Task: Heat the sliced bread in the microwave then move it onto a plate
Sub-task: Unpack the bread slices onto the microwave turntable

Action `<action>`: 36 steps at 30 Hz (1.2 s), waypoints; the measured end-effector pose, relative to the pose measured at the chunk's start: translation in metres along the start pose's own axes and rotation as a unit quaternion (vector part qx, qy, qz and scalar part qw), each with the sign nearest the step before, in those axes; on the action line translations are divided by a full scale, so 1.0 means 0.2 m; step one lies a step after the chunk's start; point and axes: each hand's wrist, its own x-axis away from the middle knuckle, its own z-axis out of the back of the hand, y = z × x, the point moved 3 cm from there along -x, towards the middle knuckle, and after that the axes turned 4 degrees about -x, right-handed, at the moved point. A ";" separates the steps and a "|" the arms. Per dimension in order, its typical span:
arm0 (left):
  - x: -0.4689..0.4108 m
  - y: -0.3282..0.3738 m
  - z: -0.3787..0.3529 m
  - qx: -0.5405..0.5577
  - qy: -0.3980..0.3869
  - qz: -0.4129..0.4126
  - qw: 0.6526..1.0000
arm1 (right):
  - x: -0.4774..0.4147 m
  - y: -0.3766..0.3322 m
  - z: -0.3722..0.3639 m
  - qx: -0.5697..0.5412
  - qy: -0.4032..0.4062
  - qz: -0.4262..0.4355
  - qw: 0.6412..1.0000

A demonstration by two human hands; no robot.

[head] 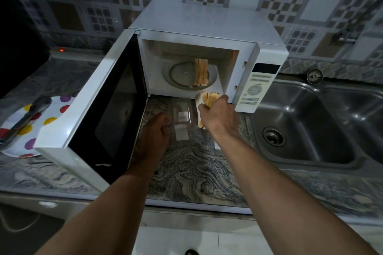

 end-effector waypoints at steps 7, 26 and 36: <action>-0.08 -0.05 -0.05 -0.051 0.033 0.163 0.985 | -0.10 -0.07 0.00 -0.008 0.013 0.026 1.000; -0.33 -0.28 -0.39 -0.297 -0.106 -0.073 0.946 | -0.69 -0.33 -0.31 -0.110 -0.029 0.116 0.987; -0.31 -0.42 -0.45 -0.280 -0.181 -0.009 0.943 | -0.97 -0.45 -0.52 -0.022 -0.094 0.107 0.990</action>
